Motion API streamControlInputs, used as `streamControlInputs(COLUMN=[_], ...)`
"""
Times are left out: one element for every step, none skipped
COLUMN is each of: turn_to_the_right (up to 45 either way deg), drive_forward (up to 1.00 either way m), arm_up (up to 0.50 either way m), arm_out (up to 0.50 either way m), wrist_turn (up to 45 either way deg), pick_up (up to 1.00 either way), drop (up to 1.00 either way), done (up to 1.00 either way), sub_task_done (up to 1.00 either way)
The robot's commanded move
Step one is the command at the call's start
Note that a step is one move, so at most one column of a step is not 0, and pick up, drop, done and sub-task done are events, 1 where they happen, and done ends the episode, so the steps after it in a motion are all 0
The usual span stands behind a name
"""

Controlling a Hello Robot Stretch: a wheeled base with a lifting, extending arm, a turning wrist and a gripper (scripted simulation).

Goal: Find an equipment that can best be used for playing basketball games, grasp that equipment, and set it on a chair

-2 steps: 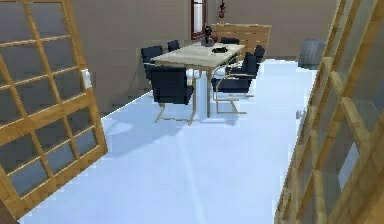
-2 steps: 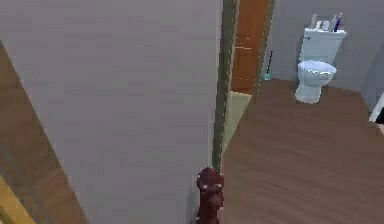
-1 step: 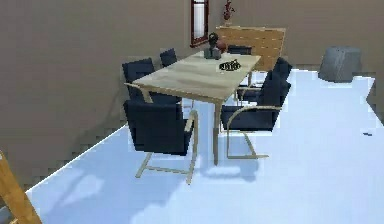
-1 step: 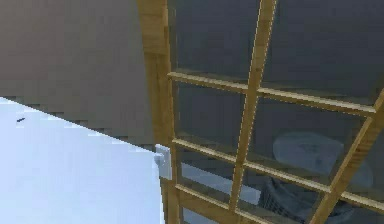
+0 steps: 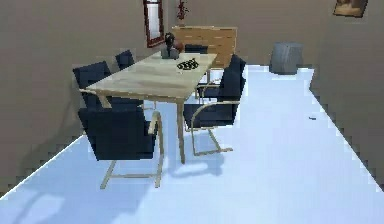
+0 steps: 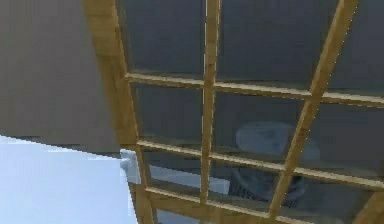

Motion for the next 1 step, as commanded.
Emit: streamControlInputs(turn_to_the_right=[0.0], drive_forward=[0.10], arm_up=[0.00], arm_out=[0.00], wrist_turn=[0.0], pick_up=[0.00], drop=[0.00], done=[0.00], sub_task_done=[0.00])
